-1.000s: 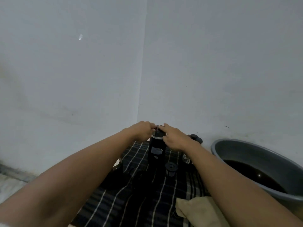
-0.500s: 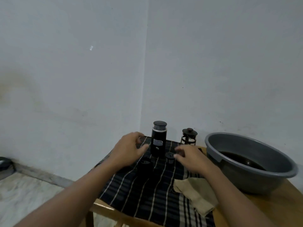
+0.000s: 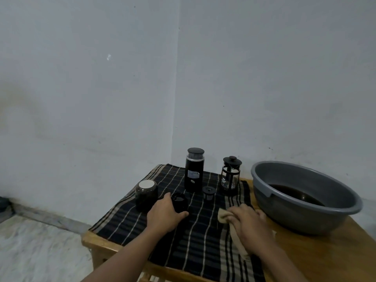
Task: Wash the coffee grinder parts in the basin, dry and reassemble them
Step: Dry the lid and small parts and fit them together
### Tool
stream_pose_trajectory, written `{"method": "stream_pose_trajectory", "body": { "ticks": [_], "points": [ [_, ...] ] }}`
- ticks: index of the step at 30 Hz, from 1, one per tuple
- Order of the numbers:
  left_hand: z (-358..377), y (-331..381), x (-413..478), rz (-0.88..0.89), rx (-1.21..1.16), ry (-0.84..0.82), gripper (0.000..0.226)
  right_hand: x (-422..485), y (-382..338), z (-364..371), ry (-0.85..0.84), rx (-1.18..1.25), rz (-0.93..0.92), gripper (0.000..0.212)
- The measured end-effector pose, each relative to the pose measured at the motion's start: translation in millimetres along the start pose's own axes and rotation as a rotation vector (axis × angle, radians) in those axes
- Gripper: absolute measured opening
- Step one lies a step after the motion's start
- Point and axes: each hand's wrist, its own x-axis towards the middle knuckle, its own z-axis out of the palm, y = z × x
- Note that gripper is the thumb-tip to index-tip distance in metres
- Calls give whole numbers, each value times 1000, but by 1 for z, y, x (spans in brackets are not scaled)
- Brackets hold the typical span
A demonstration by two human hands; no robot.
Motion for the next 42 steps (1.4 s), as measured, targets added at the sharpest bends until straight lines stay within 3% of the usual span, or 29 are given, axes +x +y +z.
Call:
{"method": "stream_pose_trajectory", "body": {
  "ticks": [3,5,10,14,15,18,20,22,25,27,30,33,35,38,40,42],
  "points": [
    [5,2,2,105,-99,42,85,7,1,-11,268,245,-34,20],
    [9,9,1,244,-184,29,85,14,-12,-21,313,304,-124,22],
    [4,36,-6,485,-403,41,59,27,-46,-37,156,100,-233,21],
    [-5,41,-6,493,-302,39,48,23,-54,-41,32,-173,-254,18],
    [-3,42,-7,494,-275,26,49,21,-56,-43,-45,-123,-234,20],
    [2,43,-9,496,-254,22,53,18,-58,-50,-194,397,-117,24],
    [2,45,-7,517,-205,29,55,17,-61,-44,-91,627,-73,19],
    [0,49,-5,581,-87,65,49,18,-66,-30,128,779,-21,17],
    [0,54,-11,640,46,105,48,32,-66,-19,398,524,47,17],
    [-3,50,-16,535,-163,71,51,40,-56,-23,420,384,93,16],
    [-12,50,-17,200,-819,-35,53,39,-43,-33,471,634,149,9],
    [-21,67,-14,-159,-1426,-318,23,29,-52,-29,529,712,55,15],
    [-23,77,-15,-284,-1522,-424,30,26,-62,-20,583,627,-86,15],
    [-18,82,-16,-374,-1539,-476,49,26,-69,-15,516,333,-302,15],
    [-17,81,-16,-375,-1489,-419,51,25,-70,-16,414,-18,-346,18],
    [-18,83,-19,-327,-1358,-302,43,21,-74,-15,257,-172,-288,22]
  ]
}}
